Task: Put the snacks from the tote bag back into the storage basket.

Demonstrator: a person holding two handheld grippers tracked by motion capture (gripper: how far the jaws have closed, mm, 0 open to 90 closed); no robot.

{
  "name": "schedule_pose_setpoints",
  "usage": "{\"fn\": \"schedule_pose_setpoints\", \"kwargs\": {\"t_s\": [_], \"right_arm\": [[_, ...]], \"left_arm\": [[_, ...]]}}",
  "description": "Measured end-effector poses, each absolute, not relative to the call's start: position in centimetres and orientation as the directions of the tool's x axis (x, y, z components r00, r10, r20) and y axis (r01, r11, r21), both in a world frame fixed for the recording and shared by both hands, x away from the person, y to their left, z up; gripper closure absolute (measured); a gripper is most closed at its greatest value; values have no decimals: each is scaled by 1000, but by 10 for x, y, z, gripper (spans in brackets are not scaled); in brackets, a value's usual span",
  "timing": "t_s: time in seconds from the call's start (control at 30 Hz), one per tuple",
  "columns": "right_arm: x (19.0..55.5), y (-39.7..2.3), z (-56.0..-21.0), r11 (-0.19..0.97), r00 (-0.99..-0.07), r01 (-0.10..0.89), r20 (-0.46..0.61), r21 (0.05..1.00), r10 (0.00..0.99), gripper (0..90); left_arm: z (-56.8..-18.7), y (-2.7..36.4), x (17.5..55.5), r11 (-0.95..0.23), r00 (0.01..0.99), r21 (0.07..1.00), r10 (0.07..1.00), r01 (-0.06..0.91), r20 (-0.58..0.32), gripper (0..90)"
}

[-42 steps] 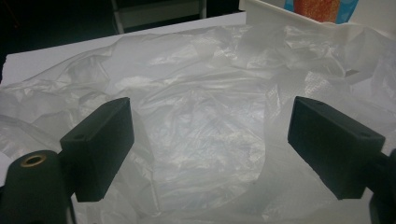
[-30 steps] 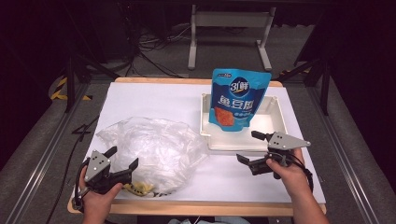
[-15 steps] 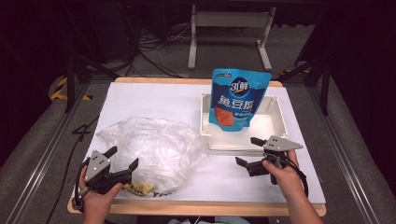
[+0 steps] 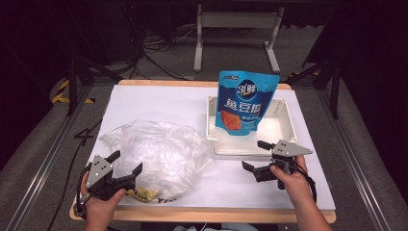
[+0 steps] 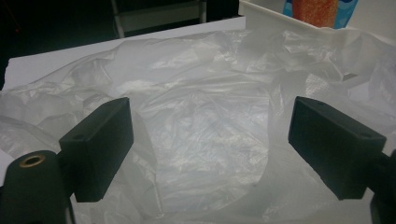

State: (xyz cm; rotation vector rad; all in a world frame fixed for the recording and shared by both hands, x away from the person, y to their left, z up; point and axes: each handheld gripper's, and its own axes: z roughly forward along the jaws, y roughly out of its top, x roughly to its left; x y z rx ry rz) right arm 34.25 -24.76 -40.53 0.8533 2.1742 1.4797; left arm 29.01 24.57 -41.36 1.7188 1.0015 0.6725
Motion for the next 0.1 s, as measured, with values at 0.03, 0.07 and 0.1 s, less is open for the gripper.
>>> {"fn": "schedule_pose_setpoints", "kwargs": {"t_s": [0.03,0.07,0.1], "right_arm": [[342,-248,-405,261,-747,269,30,927,664,35],[342,-248,-404,262,-746,266,26,928,665,35],[342,-248,-404,261,-744,265,25,928,668,35]], "left_arm": [[-414,245,290,-164,507,936,862,311,-18,148],[-414,245,290,-165,506,936,862,311,-16,148],[-414,245,290,-166,507,935,862,312,-16,147]]}}
